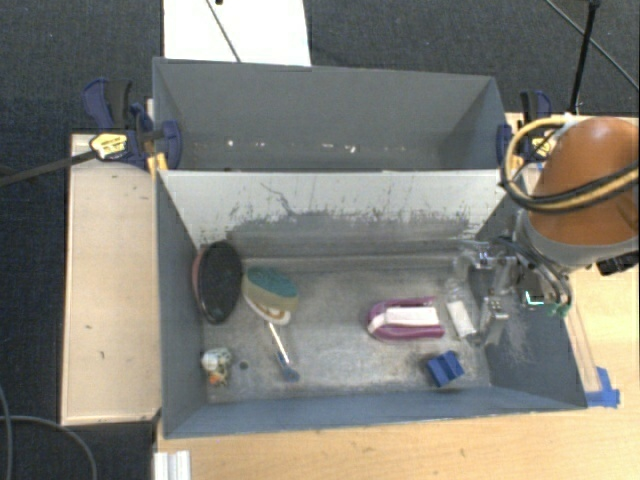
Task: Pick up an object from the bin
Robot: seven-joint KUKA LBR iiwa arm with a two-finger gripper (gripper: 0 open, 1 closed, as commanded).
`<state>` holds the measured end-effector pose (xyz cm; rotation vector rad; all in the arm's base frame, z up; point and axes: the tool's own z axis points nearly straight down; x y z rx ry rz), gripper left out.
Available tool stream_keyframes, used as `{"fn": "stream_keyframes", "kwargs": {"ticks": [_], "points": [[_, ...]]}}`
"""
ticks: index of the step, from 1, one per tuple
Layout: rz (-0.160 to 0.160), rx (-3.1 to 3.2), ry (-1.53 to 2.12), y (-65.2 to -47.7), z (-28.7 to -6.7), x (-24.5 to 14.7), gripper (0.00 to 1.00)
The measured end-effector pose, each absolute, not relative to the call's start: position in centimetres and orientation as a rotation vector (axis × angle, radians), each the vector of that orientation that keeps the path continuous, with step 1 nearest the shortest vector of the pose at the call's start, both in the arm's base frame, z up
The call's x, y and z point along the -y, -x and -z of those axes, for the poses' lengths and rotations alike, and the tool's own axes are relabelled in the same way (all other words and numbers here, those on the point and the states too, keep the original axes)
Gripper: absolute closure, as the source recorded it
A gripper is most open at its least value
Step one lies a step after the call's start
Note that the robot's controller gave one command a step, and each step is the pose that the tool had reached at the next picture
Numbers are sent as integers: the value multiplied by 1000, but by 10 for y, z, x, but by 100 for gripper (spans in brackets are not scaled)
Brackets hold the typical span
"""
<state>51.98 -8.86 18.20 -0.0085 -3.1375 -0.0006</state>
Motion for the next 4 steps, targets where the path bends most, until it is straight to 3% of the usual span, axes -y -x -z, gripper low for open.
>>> {"fn": "stream_keyframes", "kwargs": {"ticks": [1, 2, 3, 4], "points": [[1, 3121, -365, -476, -92, 75, 0], [-7, 2883, -1280, -489, -73, 69, 0], [-2, 2877, -1284, -488, -73, 68, 100], [-8, 2729, -1572, -489, -230, 61, 100]]}}
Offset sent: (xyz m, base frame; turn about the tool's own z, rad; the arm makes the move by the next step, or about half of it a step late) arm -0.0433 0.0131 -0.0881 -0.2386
